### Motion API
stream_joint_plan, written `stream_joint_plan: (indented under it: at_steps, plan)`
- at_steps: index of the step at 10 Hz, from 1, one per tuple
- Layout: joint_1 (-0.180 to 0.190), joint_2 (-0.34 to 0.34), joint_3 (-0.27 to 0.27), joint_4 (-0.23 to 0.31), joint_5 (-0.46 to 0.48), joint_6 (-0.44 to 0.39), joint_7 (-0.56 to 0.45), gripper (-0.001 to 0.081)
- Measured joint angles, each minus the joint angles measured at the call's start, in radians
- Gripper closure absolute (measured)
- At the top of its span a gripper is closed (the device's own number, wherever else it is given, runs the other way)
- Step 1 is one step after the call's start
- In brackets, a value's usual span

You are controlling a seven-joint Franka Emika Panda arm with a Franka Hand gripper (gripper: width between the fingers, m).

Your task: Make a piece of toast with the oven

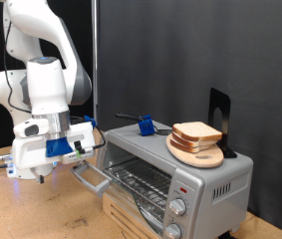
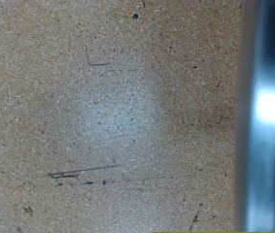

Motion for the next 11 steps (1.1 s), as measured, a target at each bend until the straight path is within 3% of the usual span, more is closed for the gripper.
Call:
stream_joint_plan:
  at_steps: [3,7,11]
  plan:
    - [-0.01,-0.009,0.011,-0.006,-0.031,-0.002,0.046,0.0124]
    - [-0.01,-0.006,-0.003,-0.01,-0.02,-0.005,0.034,0.0124]
    - [-0.003,0.009,-0.033,-0.006,0.105,-0.02,-0.064,0.0124]
